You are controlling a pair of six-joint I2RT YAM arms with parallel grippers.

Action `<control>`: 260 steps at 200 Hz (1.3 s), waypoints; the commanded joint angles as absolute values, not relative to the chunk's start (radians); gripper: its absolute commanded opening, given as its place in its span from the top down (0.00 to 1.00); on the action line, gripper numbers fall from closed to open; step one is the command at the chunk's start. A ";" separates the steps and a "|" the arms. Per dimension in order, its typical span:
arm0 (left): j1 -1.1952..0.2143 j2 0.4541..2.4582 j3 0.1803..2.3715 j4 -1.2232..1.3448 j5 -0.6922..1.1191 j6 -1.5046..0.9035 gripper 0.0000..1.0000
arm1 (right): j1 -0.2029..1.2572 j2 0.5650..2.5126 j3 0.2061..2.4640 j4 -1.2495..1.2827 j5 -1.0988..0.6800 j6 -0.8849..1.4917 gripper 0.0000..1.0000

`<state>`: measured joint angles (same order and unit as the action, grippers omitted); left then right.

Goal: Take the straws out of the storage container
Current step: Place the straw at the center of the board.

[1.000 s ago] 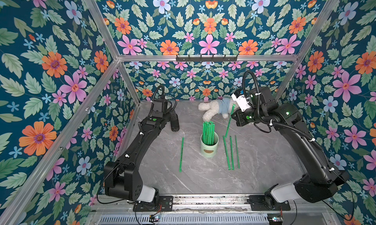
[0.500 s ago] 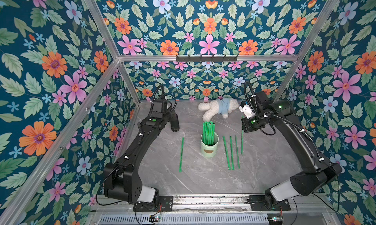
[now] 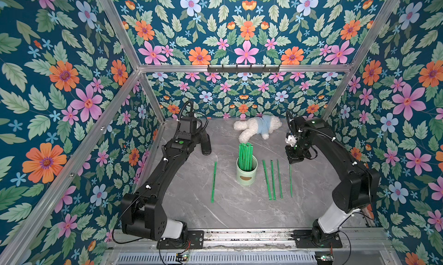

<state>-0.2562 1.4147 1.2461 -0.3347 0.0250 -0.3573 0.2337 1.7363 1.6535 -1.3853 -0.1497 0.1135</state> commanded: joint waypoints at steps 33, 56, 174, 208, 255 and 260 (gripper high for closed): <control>-0.256 1.404 1.243 -0.310 0.034 -0.342 0.86 | 0.215 1.871 1.686 -1.420 -0.164 0.114 1.00; -0.257 1.404 1.241 -0.310 0.037 -0.344 0.86 | 0.209 1.941 1.704 -1.423 -0.160 0.108 1.00; -0.256 1.411 1.238 -0.310 0.040 -0.344 0.86 | 0.162 2.181 1.850 -1.425 -0.153 0.104 1.00; -0.257 1.415 1.238 -0.310 0.042 -0.344 0.86 | 0.154 2.209 1.862 -1.419 -0.165 0.106 1.00; -0.257 1.416 1.240 -0.311 0.043 -0.344 0.86 | 0.152 2.221 1.835 -1.391 -0.170 0.117 1.00; -0.256 1.416 1.240 -0.310 0.043 -0.344 0.86 | 0.152 2.222 1.834 -1.389 -0.169 0.119 1.00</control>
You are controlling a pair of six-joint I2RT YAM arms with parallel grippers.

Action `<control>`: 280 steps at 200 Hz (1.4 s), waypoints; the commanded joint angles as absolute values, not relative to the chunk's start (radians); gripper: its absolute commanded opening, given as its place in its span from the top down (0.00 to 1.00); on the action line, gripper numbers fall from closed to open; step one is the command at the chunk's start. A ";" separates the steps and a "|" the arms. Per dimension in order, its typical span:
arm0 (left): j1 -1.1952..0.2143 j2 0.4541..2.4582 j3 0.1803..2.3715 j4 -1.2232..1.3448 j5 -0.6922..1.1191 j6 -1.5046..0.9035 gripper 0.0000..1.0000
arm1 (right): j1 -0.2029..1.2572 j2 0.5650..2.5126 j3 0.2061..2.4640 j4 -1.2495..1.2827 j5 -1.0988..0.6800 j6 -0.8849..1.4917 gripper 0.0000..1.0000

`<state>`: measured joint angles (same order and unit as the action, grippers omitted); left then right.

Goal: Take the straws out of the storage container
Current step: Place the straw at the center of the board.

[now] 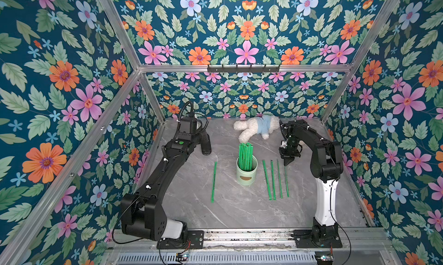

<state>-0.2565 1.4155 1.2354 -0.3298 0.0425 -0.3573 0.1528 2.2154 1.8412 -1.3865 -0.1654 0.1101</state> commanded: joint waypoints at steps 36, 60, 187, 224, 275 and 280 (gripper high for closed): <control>-0.257 1.416 1.238 -0.310 0.044 -0.344 0.86 | 0.152 2.224 1.827 -1.376 -0.169 0.129 0.98; -0.258 1.417 1.238 -0.310 0.046 -0.344 0.86 | 0.149 2.221 1.818 -1.367 -0.168 0.135 0.94; -0.257 1.417 1.237 -0.309 0.052 -0.344 0.86 | 0.141 2.174 1.770 -1.269 -0.153 0.197 0.85; -0.256 1.417 1.238 -0.308 0.058 -0.346 0.86 | 0.152 1.965 1.626 -1.098 -0.253 0.210 0.85; -0.256 1.428 1.235 -0.294 0.118 -0.359 1.00 | 0.328 1.610 1.494 -0.949 -0.262 0.207 0.82; -0.256 1.427 1.234 -0.293 0.127 -0.360 1.00 | 0.345 1.590 1.491 -0.934 -0.270 0.214 0.82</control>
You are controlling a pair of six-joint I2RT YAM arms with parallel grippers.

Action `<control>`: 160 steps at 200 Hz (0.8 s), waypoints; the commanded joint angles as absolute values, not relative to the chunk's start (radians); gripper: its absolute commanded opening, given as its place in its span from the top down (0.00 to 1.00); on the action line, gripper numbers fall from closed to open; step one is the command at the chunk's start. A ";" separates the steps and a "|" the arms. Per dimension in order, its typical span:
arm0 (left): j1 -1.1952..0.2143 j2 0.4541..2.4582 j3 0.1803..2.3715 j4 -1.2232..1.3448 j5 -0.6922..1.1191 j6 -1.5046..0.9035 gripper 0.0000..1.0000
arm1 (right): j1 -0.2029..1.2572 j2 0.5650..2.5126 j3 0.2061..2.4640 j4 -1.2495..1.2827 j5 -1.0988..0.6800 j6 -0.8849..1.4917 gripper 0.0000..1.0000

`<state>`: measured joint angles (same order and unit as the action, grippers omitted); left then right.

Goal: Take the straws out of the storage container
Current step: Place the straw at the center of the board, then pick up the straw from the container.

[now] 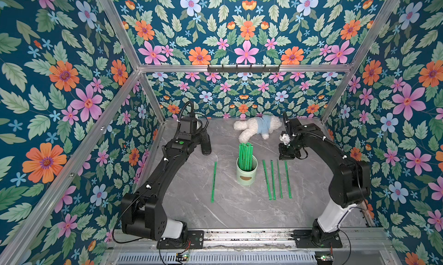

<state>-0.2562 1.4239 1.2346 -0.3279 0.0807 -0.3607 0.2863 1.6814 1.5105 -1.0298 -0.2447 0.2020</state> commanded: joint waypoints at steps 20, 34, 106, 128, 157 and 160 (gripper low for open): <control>-0.258 1.428 1.231 -0.286 0.151 -0.367 1.00 | 0.398 1.537 1.488 -0.874 -0.301 0.242 0.81; -0.260 1.427 1.232 -0.286 0.162 -0.370 1.00 | 0.417 1.519 1.490 -0.829 -0.331 0.266 0.80; -0.266 1.414 1.233 -0.279 0.210 -0.383 1.00 | 0.466 1.647 1.571 -0.779 -0.416 0.265 0.79; -0.267 1.413 1.234 -0.278 0.212 -0.384 1.00 | 0.481 1.706 1.603 -0.791 -0.419 0.258 0.79; -0.267 1.415 1.234 -0.279 0.213 -0.383 1.00 | 0.491 1.737 1.624 -0.800 -0.421 0.254 0.78; -0.268 1.415 1.235 -0.279 0.212 -0.383 1.00 | 0.491 1.740 1.626 -0.801 -0.421 0.254 0.78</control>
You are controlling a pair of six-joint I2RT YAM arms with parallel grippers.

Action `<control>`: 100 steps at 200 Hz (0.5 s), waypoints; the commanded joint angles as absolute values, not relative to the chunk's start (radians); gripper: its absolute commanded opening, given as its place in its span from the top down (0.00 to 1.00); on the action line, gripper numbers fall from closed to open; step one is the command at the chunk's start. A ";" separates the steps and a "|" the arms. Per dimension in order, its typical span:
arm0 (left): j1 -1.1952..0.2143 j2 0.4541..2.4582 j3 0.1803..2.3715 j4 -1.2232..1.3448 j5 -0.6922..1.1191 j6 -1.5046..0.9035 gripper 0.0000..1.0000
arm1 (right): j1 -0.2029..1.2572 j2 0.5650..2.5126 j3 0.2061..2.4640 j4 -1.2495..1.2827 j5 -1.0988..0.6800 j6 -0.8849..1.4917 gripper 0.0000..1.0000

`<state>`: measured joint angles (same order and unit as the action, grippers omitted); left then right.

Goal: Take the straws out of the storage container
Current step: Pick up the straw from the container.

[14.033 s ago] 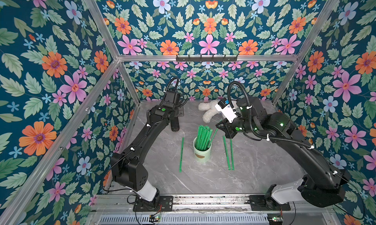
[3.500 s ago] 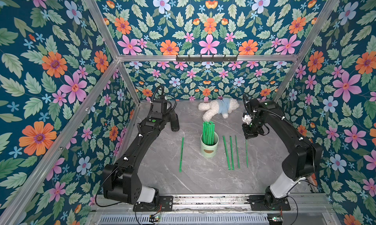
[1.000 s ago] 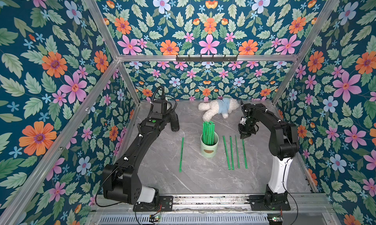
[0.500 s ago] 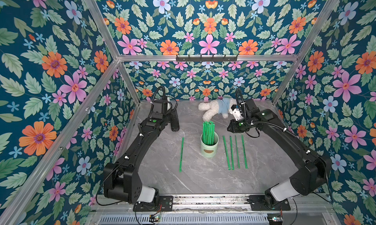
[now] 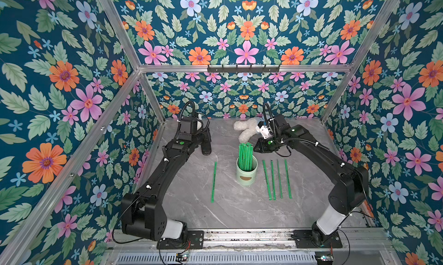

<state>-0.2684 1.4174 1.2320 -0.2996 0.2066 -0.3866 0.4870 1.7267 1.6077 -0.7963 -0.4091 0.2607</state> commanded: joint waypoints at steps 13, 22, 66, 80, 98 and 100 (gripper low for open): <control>-0.267 1.413 1.234 -0.279 0.212 -0.383 1.00 | 0.490 1.748 1.626 -0.804 -0.419 0.254 0.78; -0.268 1.413 1.233 -0.280 0.211 -0.384 1.00 | 0.490 1.751 1.623 -0.803 -0.420 0.253 0.78; -0.268 1.416 1.235 -0.279 0.209 -0.384 1.00 | 0.494 1.761 1.610 -0.792 -0.433 0.254 0.78; -0.268 1.418 1.235 -0.280 0.208 -0.384 1.00 | 0.496 1.761 1.605 -0.789 -0.437 0.255 0.78; -0.268 1.421 1.236 -0.280 0.209 -0.383 1.00 | 0.500 1.766 1.608 -0.789 -0.440 0.255 0.77; -0.269 1.421 1.235 -0.279 0.209 -0.383 1.00 | 0.501 1.767 1.608 -0.788 -0.440 0.256 0.77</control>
<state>-0.2684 1.4174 1.2320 -0.2993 0.2073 -0.3866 0.4950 1.7599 1.6066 -0.7921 -0.4244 0.2577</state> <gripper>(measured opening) 0.052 0.228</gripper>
